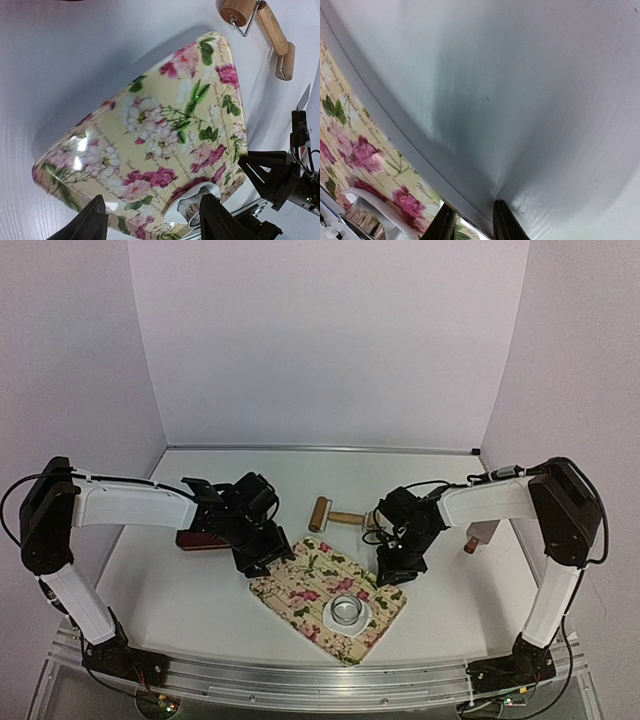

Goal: Roll out the dumpling wrappers from the dough
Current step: Adjust the plate at the center of the board, then pull the dumpling wrapper from the work surface.

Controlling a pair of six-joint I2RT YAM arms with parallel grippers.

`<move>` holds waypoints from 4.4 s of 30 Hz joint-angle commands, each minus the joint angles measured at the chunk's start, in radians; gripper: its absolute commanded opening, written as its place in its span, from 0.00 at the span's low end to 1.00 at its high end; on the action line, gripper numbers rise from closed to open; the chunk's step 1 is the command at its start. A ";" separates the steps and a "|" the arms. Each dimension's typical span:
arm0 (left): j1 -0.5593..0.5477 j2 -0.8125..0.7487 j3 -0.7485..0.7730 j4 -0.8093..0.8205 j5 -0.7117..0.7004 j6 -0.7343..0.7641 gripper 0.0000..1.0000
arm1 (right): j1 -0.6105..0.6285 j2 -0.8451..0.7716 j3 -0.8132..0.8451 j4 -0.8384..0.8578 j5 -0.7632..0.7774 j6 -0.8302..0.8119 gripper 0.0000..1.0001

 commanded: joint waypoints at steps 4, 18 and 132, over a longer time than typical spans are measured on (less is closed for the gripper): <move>0.032 -0.121 -0.135 -0.017 -0.013 -0.066 0.65 | 0.004 -0.112 -0.147 -0.001 -0.024 0.157 0.00; 0.032 0.055 -0.125 0.074 -0.011 -0.051 0.49 | 0.004 -0.226 -0.150 -0.003 -0.059 0.159 0.37; -0.164 0.402 0.169 0.082 0.087 0.116 0.02 | 0.250 0.147 0.278 -0.185 0.111 -0.035 0.00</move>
